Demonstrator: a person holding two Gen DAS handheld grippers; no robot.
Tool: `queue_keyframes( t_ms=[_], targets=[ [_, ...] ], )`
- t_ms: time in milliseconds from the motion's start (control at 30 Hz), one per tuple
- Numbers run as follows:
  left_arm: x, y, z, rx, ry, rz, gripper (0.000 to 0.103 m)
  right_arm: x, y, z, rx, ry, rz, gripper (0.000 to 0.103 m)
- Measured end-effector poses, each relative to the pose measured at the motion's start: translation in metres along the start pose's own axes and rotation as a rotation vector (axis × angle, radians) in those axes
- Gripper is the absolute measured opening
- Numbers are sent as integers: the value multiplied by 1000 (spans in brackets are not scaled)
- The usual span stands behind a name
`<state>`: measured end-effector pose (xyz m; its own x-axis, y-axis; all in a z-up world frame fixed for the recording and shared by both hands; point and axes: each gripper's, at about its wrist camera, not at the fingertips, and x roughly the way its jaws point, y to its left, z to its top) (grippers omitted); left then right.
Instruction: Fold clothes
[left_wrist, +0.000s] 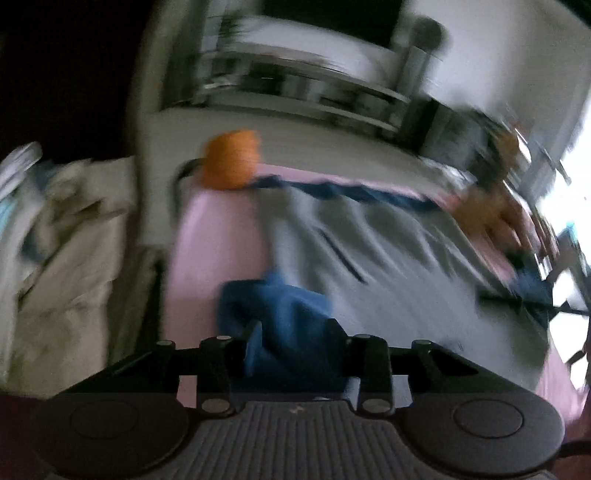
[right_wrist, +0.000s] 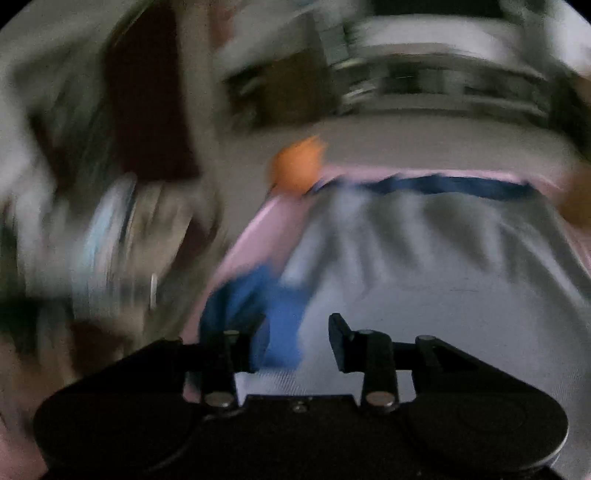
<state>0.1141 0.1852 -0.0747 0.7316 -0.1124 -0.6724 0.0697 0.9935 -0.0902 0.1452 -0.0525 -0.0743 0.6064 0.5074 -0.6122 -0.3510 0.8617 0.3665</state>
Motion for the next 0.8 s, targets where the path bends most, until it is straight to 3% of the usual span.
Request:
queue_keyframes(
  t_ms=[100, 200, 533, 667, 800],
  targets=[
    [2, -34, -10, 211, -12, 32, 43, -17, -41, 6, 194, -51, 15, 40],
    [3, -63, -21, 393, -20, 61, 44, -23, -60, -1, 231, -38, 28, 45],
    [32, -72, -25, 423, 43, 133, 40, -25, -101, -6, 234, -32, 101, 52],
    [41, -87, -27, 488, 59, 181, 41, -24, -126, -10, 313, -14, 144, 53],
    [55, -111, -35, 626, 72, 288, 42, -26, -136, -11, 376, 1, 176, 54]
  ],
)
